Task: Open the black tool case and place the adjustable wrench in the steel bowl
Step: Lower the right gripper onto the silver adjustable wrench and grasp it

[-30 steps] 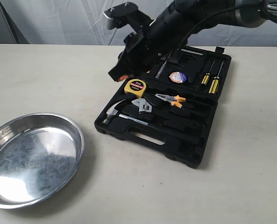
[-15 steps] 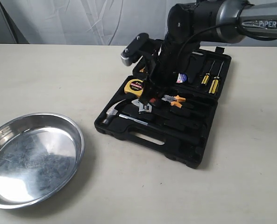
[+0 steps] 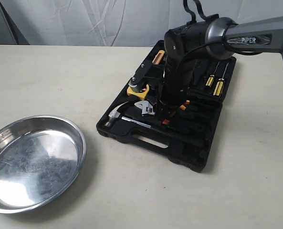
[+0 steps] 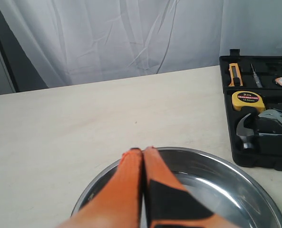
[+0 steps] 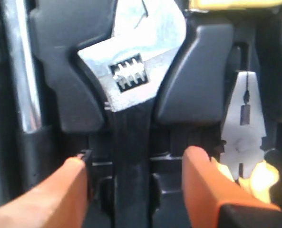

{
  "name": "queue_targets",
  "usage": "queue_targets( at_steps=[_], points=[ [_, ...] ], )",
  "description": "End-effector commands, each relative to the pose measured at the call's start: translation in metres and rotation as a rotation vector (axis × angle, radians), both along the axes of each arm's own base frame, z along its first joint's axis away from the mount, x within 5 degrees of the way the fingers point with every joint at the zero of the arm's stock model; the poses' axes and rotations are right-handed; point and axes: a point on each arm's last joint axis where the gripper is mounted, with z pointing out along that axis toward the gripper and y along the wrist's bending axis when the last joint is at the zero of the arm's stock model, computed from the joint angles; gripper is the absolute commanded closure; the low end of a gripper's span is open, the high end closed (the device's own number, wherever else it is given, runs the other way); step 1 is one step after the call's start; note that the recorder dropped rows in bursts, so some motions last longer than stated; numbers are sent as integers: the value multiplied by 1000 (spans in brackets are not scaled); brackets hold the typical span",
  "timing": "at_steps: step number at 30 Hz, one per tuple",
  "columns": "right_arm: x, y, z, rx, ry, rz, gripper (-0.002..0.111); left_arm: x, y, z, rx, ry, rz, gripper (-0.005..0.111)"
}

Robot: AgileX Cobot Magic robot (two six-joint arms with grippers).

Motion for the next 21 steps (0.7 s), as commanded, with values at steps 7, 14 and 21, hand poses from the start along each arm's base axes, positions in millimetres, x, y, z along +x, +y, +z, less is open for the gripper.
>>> queue_targets(
  at_steps=[7,14,21],
  points=[
    [4,0,-25,-12,8,3,55,0,0,-1,-1,-7,-5,106],
    [2,-1,-29,-28,38,-2,105,0,0,-1,-1,-7,-5,106],
    [3,-1,-17,-12,12,-11,108,0,0,-1,-1,-7,-5,106]
  ],
)
